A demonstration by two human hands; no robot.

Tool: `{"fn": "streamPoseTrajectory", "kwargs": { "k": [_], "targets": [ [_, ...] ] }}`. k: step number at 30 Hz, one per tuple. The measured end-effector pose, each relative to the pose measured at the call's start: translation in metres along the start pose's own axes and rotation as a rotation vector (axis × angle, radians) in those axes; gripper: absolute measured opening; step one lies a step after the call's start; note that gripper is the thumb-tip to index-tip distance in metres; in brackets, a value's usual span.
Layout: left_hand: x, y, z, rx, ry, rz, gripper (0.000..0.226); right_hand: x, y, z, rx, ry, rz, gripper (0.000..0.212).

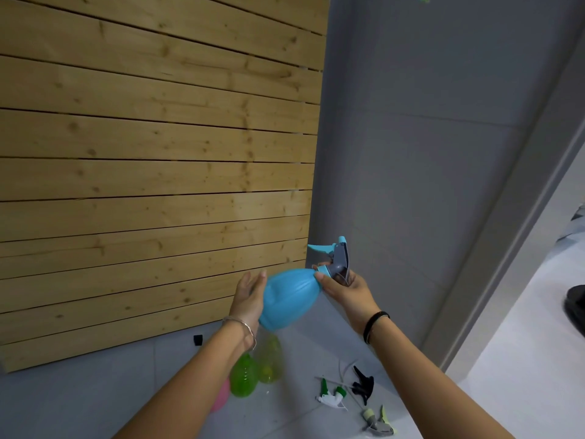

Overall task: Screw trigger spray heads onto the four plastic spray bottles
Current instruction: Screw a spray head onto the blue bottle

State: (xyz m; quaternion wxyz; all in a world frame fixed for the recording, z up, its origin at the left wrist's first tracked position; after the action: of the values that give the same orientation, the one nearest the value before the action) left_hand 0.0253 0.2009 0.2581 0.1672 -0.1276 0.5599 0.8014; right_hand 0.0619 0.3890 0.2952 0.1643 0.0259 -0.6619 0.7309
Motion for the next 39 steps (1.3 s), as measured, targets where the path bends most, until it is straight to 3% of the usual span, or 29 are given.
{"fn": "streamPoseTrajectory", "kwargs": {
  "k": [4, 7, 11, 14, 16, 19, 22, 25, 29, 32, 35, 37, 39],
  "targets": [
    [-0.004, -0.006, 0.0, 0.047, 0.041, -0.145, 0.056, 0.002, -0.003, 0.004, 0.0, -0.032, -0.002, 0.035],
    [-0.007, -0.009, 0.007, 0.029, -0.066, -0.259, 0.063, 0.003, -0.004, 0.005, -0.013, -0.009, -0.01, 0.035],
    [-0.005, -0.005, 0.007, 0.005, -0.107, -0.194, 0.057, 0.003, -0.004, 0.006, -0.021, 0.012, -0.01, 0.026],
    [-0.006, 0.001, 0.01, -0.041, -0.259, -0.161, 0.061, 0.006, -0.006, 0.004, 0.088, 0.039, 0.013, 0.035],
    [-0.008, 0.0, 0.008, 0.054, -0.368, -0.239, 0.071, 0.008, -0.01, 0.002, 0.107, 0.028, 0.027, 0.038],
    [-0.012, -0.007, 0.004, 0.164, -0.379, -0.412, 0.072, 0.006, -0.014, 0.0, 0.065, -0.016, 0.026, 0.034],
    [-0.009, -0.006, 0.005, 0.168, -0.314, -0.271, 0.06, 0.005, -0.012, 0.0, 0.034, 0.01, 0.023, 0.031],
    [-0.008, -0.001, 0.01, 0.206, -0.386, -0.118, 0.06, 0.005, -0.009, 0.0, 0.063, 0.034, 0.041, 0.033],
    [-0.014, -0.006, 0.006, 0.221, -0.411, -0.407, 0.081, 0.005, -0.008, 0.003, 0.066, 0.014, 0.045, 0.033],
    [-0.013, -0.005, 0.005, 0.183, -0.402, -0.331, 0.073, 0.005, -0.01, 0.001, 0.061, 0.029, 0.038, 0.032],
    [-0.013, 0.003, 0.007, 0.073, -0.46, -0.208, 0.085, 0.005, -0.01, -0.004, 0.082, 0.044, 0.049, 0.029],
    [-0.015, 0.0, 0.008, 0.104, -0.493, -0.309, 0.091, 0.003, -0.01, -0.002, 0.072, 0.021, 0.059, 0.024],
    [-0.015, -0.007, 0.006, 0.197, -0.474, -0.406, 0.083, 0.003, -0.011, 0.001, 0.045, 0.003, 0.055, 0.023]
  ]
}}
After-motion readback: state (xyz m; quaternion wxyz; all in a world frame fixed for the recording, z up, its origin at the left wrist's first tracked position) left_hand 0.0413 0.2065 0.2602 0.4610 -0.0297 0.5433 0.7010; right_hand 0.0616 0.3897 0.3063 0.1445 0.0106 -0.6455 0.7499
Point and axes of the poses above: each hand's wrist, its own x-axis towards the middle knuckle, its own z-axis out of the palm, y = z × x, the point moved 4 cm from there along x, towards the middle knuckle, and after that the axes turned 12 degrees about -z, right-handed, at the moved point
